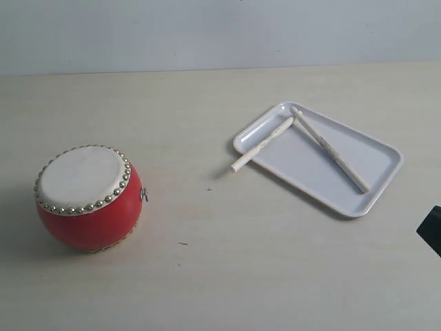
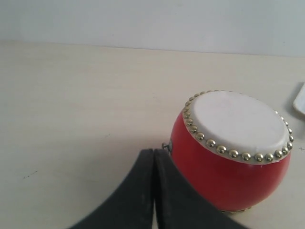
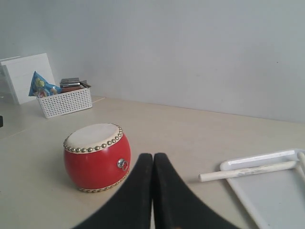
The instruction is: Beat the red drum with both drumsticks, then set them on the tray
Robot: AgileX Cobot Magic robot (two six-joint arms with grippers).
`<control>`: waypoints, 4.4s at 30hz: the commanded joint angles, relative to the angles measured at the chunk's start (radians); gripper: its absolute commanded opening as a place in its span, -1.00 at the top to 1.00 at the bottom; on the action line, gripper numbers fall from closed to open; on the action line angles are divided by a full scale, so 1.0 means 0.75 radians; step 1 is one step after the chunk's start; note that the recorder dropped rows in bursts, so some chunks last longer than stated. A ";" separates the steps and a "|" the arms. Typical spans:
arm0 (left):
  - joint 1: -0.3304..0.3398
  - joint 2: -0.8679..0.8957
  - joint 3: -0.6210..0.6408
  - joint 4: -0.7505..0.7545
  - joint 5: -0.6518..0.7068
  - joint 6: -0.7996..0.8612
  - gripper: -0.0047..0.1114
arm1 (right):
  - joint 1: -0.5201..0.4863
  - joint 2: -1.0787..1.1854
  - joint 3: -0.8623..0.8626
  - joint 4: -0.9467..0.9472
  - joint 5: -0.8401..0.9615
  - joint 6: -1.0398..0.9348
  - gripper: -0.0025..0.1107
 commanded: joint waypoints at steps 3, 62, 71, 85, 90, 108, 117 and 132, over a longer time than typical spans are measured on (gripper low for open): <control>0.002 -0.008 -0.001 0.005 -0.007 0.001 0.92 | -0.003 -0.008 0.006 -0.003 0.004 -0.004 0.96; 0.002 -0.008 -0.001 0.005 -0.007 0.001 0.92 | -0.003 -0.008 0.006 -1.669 -0.079 1.520 0.96; 0.002 -0.008 -0.001 0.005 -0.007 0.001 0.92 | -0.270 -0.008 0.006 -1.679 -0.077 1.535 0.96; 0.002 -0.008 -0.001 0.005 -0.007 0.001 0.92 | -0.441 -0.008 0.006 -1.688 -0.047 1.520 0.96; 0.002 -0.008 -0.001 0.005 -0.007 0.001 0.92 | -0.441 -0.008 0.006 -1.685 -0.052 1.520 0.96; 0.002 -0.008 -0.001 0.005 -0.007 0.001 0.92 | -0.441 -0.008 0.006 -1.685 -0.052 1.523 0.96; 0.002 -0.008 -0.001 0.005 -0.007 0.003 0.92 | -0.441 -0.008 0.006 -1.682 -0.055 1.523 0.96; 0.002 -0.008 -0.001 0.005 -0.007 0.000 0.92 | -0.441 -0.008 0.006 -1.679 -0.055 1.523 0.96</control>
